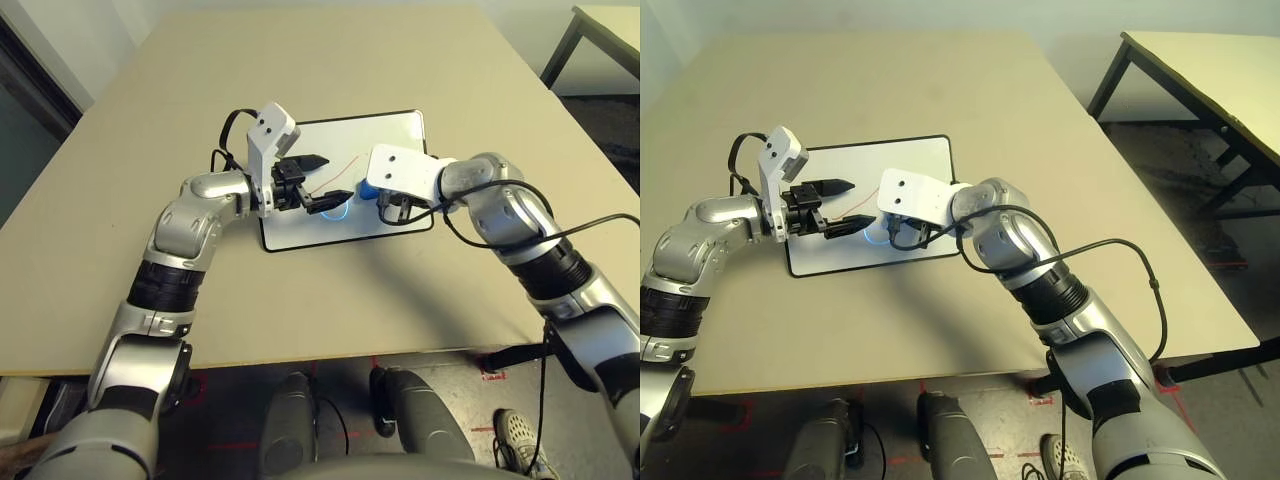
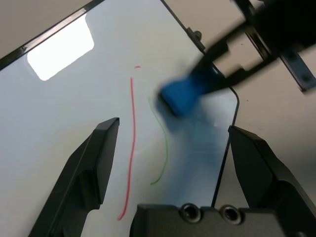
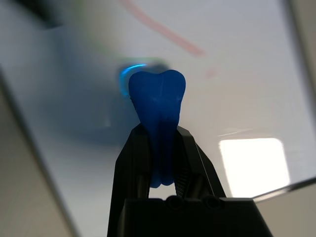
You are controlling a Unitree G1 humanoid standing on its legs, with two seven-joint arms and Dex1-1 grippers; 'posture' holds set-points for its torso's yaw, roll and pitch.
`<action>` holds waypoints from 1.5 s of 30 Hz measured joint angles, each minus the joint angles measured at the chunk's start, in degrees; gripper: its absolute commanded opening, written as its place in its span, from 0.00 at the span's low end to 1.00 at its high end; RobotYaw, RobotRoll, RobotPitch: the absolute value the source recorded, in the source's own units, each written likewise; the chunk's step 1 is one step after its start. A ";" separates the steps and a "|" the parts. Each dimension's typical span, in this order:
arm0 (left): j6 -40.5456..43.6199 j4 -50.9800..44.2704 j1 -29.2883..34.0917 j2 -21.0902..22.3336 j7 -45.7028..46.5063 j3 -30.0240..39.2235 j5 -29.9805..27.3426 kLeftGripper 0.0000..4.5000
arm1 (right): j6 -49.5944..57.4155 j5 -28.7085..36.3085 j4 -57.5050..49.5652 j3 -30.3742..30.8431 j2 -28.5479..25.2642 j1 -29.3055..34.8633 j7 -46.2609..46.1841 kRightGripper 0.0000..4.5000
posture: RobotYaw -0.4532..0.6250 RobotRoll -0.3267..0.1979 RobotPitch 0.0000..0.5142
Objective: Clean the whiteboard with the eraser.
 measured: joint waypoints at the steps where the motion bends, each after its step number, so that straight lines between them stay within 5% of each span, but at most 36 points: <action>1: -0.01 0.00 0.00 0.00 0.00 -0.01 0.00 1.00 | -0.73 -0.02 1.64 -0.15 0.38 -1.05 -0.61 0.13 | 0.39 0.62 0.24; 7: 0.00 0.00 0.00 0.62 -0.07 0.00 -0.01 1.00 | -6.86 -0.03 12.17 -1.78 2.14 -6.72 -4.25 0.13 | 0.40 0.62 0.25; 19: 0.06 0.07 -0.01 2.29 0.02 0.58 -0.05 1.00 | 1.22 0.03 -6.77 0.68 -1.07 6.46 3.03 0.13 | 0.39 0.62 0.25; 27: -0.09 0.69 -0.15 2.33 0.01 0.67 -0.04 1.00 | -7.86 -0.37 14.55 -1.78 1.91 -6.38 -4.41 0.13 | 0.40 0.62 0.26; 32: -0.08 0.68 -0.14 2.45 0.03 0.70 -0.05 1.00 | -12.65 -0.38 20.23 -2.27 2.87 -8.55 -6.11 0.13 | 0.40 0.62 0.26; 41: 0.02 0.46 0.06 2.79 0.16 0.91 -0.12 1.00 | -5.40 -0.38 2.08 -0.91 0.45 3.76 0.61 0.13 | 0.40 0.62 0.26; 45: 0.02 0.47 0.06 2.79 0.13 0.91 -0.11 1.00 | -3.17 -0.44 -0.06 -0.14 0.94 4.05 1.97 0.13 | 0.40 0.62 0.26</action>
